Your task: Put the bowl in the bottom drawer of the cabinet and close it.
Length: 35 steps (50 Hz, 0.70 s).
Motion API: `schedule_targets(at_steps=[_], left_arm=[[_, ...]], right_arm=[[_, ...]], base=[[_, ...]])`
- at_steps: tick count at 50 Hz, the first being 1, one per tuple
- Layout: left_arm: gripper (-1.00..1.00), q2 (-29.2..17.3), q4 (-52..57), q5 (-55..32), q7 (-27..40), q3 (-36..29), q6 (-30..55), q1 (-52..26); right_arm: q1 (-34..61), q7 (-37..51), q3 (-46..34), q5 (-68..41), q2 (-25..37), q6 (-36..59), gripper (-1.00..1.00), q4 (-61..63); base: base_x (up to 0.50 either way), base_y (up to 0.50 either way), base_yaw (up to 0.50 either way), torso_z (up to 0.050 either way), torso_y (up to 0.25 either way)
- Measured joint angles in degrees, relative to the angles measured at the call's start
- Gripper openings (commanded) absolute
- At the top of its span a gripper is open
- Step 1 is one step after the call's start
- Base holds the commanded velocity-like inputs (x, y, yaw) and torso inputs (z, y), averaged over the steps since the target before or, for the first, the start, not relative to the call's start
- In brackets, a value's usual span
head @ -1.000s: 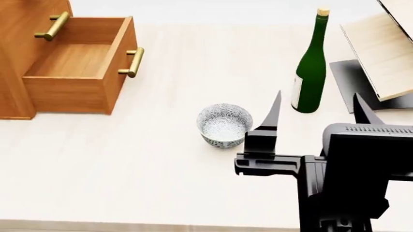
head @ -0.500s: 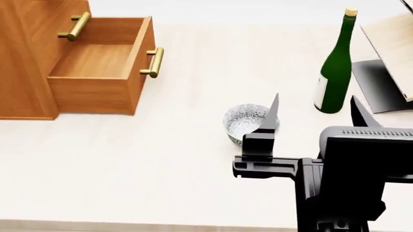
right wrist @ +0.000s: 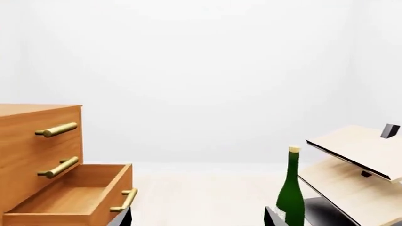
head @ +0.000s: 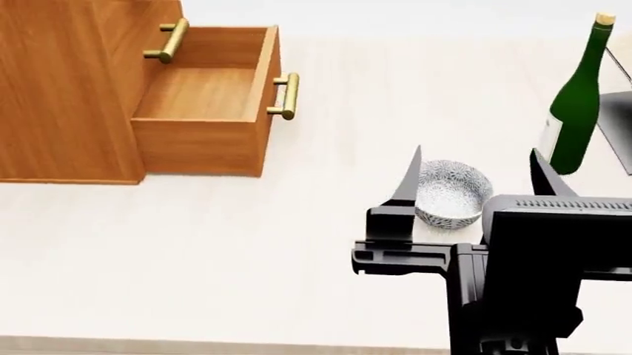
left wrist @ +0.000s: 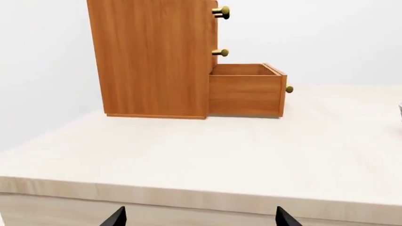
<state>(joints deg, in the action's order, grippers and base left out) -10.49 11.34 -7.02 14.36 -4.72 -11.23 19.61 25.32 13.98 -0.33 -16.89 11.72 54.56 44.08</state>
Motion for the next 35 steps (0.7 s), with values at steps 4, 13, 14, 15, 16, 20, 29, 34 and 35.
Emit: schedule_targets(at_steps=[4,13,14,15,16,20,29,34,35], left_arm=[[1.0,-0.1,-0.1,0.0,0.2,-0.1,-0.1,0.0],[1.0,-0.5,0.2,-0.1,0.6,-0.4,0.0,0.2],[1.0,-0.5,0.3,-0.1,0.6,-0.4,0.0,0.2],[1.0,-0.5,0.4,-0.1,0.7,-0.5,0.1,0.2],[1.0,-0.6,0.5,-0.2,0.7,-0.5,0.1,0.2],[1.0,-0.7,0.6,-0.3,0.9,-0.6,0.1,0.3],[1.0,-1.0,0.6,-0.5,1.2,-0.8,0.2,0.3],[1.0,-1.1,0.6,-0.6,1.4,-1.0,0.2,0.2],[1.0,-1.1,0.6,-0.7,1.4,-1.0,0.2,0.2]], right_arm=[[0.0,0.1,-0.1,-0.2,0.0,0.0,1.0,0.0],[0.0,0.4,-0.3,-0.5,0.1,-0.1,1.0,-0.2],[0.0,0.4,-0.3,-0.5,0.1,-0.1,1.0,-0.2],[0.0,0.4,-0.3,-0.6,0.1,-0.2,1.0,-0.2],[0.0,0.5,-0.4,-0.6,0.1,-0.2,1.0,-0.2],[-0.1,0.6,-0.4,-0.8,0.1,-0.3,1.0,-0.3],[-0.2,0.9,-0.4,-1.1,0.1,-0.5,1.0,-0.4],[-0.3,1.0,-0.5,-1.3,0.1,-0.7,1.0,-0.5],[-0.4,1.0,-0.5,-1.4,0.1,-0.7,1.0,-0.5]], base=[[0.0,0.38,0.0,0.0,0.0],[0.0,0.38,0.0,0.0,0.0],[0.0,0.38,0.0,0.0,0.0],[0.0,0.38,0.0,0.0,0.0],[0.0,0.38,0.0,0.0,0.0],[0.0,0.38,0.0,0.0,0.0],[0.0,0.38,0.0,0.0,0.0],[0.0,0.38,0.0,0.0,0.0],[0.0,0.38,0.0,0.0,0.0]])
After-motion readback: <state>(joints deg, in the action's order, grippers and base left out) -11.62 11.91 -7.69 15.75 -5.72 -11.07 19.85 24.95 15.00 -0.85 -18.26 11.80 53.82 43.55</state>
